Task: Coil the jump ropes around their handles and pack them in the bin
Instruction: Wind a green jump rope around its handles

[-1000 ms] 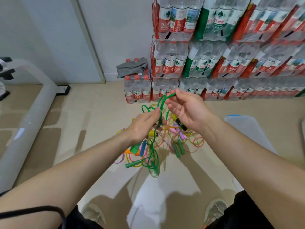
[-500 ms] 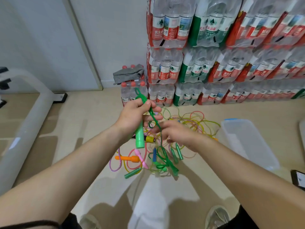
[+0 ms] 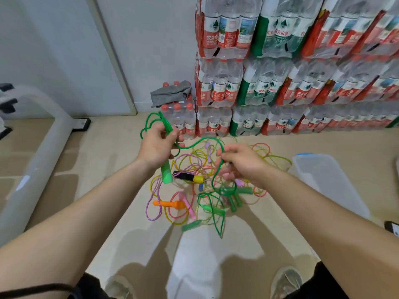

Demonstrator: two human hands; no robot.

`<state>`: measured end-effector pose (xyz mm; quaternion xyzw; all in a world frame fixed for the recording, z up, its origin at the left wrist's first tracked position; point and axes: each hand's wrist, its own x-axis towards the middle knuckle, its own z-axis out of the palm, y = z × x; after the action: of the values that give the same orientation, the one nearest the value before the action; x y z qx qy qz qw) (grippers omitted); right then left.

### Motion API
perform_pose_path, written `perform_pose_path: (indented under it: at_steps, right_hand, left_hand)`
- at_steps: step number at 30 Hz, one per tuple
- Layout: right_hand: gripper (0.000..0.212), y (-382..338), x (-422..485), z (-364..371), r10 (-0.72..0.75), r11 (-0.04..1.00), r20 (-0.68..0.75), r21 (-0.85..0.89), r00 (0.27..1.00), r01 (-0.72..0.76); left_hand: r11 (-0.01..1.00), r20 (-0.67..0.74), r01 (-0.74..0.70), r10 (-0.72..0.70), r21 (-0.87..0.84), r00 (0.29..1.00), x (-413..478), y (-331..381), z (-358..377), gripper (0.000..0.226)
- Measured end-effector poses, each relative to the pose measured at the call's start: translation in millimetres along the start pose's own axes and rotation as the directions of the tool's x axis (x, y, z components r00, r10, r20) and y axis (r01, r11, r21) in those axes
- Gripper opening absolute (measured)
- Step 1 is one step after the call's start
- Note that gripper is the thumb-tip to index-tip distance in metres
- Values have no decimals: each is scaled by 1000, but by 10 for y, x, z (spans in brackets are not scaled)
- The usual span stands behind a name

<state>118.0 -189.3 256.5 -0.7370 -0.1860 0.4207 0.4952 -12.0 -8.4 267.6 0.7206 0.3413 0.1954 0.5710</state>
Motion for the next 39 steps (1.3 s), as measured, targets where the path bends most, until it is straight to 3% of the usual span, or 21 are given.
perform_pose_path:
  at_steps: [5, 8, 12, 15, 18, 22, 25, 28, 33, 36, 39]
  right_hand:
    - [14, -299, -99, -17, -104, 935, -43, 337, 994, 113]
    - [13, -380, -135, -14, -128, 889, -33, 440, 991, 129]
    - [8, -398, -165, 1, -138, 849, -54, 508, 989, 146]
    - [6, -397, -166, -25, -140, 846, -118, 502, 983, 181]
    - [12, -391, -144, -73, -126, 895, -170, 406, 977, 186]
    - [29, -296, -98, -77, -166, 986, -119, 4, 979, 167]
    - [42, -158, -76, -12, -164, 945, 76, -275, 984, 179]
    - [41, -66, -55, 2, -117, 848, 191, -492, 974, 199]
    - [15, -64, -66, -52, -105, 866, 240, -456, 965, 208]
    - [7, -53, -60, -104, -58, 949, 214, -293, 975, 121]
    - [6, -80, -94, -111, -107, 950, 197, -270, 975, 159]
  left_hand:
    - [997, 173, 46, -55, 61, 983, -162, 17, 174, 34]
    - [999, 273, -11, -4, 51, 962, -224, 23, 262, 51]
    - [980, 388, -173, 123, 96, 913, -266, -1, 307, 23]
    - [956, 361, -226, 147, 188, 921, -271, -14, 334, 8]
    - [989, 355, -136, 106, 63, 929, -294, 48, 342, 6]
    - [999, 320, -18, 26, -27, 947, -295, 117, 303, 22]
    - [996, 297, 44, -20, -73, 955, -261, 142, 255, 19]
    - [987, 281, 81, -38, -141, 959, -226, 186, 212, 11]
    - [996, 174, 57, -44, -73, 984, -150, 166, 131, 11]
    - [998, 104, 32, -37, 45, 994, -69, 69, 66, 11]
    - [986, 59, 39, -49, 159, 997, -4, -15, 22, 16]
